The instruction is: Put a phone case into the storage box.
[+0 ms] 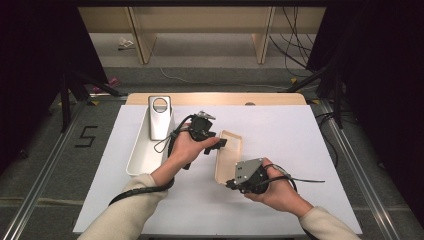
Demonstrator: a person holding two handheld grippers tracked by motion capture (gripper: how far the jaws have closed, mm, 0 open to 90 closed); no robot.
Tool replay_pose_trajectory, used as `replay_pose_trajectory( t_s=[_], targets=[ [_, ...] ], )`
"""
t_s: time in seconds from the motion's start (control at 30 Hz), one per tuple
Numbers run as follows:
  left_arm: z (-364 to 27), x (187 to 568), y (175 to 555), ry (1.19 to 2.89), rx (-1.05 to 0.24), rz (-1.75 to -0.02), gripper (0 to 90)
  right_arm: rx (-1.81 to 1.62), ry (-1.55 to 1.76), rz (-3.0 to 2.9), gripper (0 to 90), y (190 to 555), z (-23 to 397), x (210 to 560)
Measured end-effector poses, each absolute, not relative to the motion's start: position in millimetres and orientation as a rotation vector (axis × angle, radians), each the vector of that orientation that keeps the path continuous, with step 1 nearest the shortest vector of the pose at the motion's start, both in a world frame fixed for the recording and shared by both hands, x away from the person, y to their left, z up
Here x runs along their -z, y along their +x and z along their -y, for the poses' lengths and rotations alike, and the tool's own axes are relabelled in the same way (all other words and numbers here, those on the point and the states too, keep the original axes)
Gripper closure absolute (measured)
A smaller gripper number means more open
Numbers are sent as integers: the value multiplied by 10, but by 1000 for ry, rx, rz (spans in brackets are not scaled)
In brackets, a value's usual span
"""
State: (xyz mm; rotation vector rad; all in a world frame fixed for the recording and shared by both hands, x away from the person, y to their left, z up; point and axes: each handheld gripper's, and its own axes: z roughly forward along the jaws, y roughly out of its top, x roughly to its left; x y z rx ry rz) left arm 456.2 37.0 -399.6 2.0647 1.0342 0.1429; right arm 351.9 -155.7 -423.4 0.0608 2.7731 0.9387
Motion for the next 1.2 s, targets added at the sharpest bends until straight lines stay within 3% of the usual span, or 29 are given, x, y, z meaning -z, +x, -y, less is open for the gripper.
replay_pose_trajectory(
  t_s=[0.27,0.83,1.2],
  targets=[
    [-382,3985,4585,2031,-89,-1090,641,-924,43,-2765,881,3507,1543,4222],
    [-368,3870,4443,1847,49,-1085,818,-842,58,-2777,865,3523,1515,4301],
    [-514,3796,4337,1821,-214,-910,825,-1016,322,-2737,445,3614,1676,4272]
  ],
)
